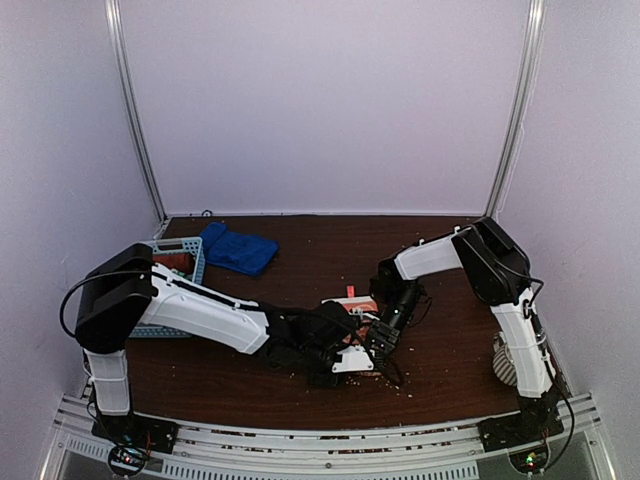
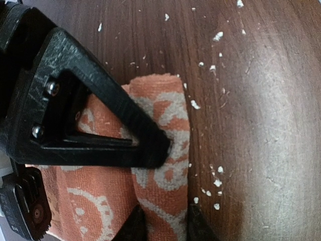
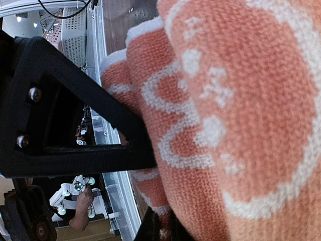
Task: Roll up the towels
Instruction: Roll the towel at the center of the board.
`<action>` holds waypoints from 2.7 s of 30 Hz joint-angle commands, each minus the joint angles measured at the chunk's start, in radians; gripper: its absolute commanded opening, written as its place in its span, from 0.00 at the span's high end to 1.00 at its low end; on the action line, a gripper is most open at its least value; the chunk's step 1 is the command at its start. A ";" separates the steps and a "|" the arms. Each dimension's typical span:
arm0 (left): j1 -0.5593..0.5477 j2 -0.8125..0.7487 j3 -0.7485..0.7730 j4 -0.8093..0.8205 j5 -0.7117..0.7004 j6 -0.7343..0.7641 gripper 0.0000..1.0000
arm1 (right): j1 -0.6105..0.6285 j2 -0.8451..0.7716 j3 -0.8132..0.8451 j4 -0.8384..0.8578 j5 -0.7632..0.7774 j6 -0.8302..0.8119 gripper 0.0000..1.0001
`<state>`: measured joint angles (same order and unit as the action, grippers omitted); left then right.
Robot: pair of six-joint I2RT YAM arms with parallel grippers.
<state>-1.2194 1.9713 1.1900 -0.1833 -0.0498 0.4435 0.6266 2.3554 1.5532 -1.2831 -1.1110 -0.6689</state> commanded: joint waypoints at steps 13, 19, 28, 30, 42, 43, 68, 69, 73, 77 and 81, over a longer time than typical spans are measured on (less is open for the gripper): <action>-0.002 0.032 0.086 -0.116 0.091 -0.152 0.99 | -0.075 -0.240 0.135 -0.046 0.153 -0.005 0.69; 0.022 0.108 0.152 -0.225 0.359 -0.319 0.99 | -0.170 -0.527 0.218 0.232 0.325 0.269 0.66; 0.209 0.244 0.222 -0.222 0.792 -0.511 0.97 | -0.228 -0.963 -0.051 0.599 0.126 0.312 0.60; 0.239 0.288 0.258 -0.250 0.888 -0.534 0.96 | -0.205 -1.011 -0.097 0.563 0.081 0.258 0.60; 0.263 0.441 0.410 -0.399 0.976 -0.545 0.96 | 0.247 -1.057 -0.493 0.454 0.528 -0.097 0.65; 0.264 0.442 0.409 -0.399 0.977 -0.546 0.96 | 0.279 -1.058 -0.533 0.501 0.576 -0.078 0.63; 0.269 0.415 0.412 -0.424 0.899 -0.536 0.90 | 0.410 -0.729 -0.734 0.916 0.962 -0.014 0.81; 0.270 0.400 0.408 -0.424 0.897 -0.522 0.87 | 0.409 -0.723 -0.727 0.901 0.954 -0.014 0.87; 0.281 0.277 0.340 -0.376 0.773 -0.495 0.65 | 0.405 -0.716 -0.695 0.816 0.860 -0.006 0.96; 0.308 0.114 0.228 -0.277 0.690 -0.517 0.49 | 0.390 -0.692 -0.647 0.704 0.715 0.000 0.98; 0.339 -0.040 0.088 -0.160 0.520 -0.574 0.49 | 0.321 -0.613 -0.561 0.604 0.556 0.037 0.99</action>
<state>-0.9176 2.0575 1.3777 -0.4751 0.6895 -0.0883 1.0016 1.6699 0.9276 -0.5144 -0.3534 -0.6693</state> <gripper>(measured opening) 0.511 0.071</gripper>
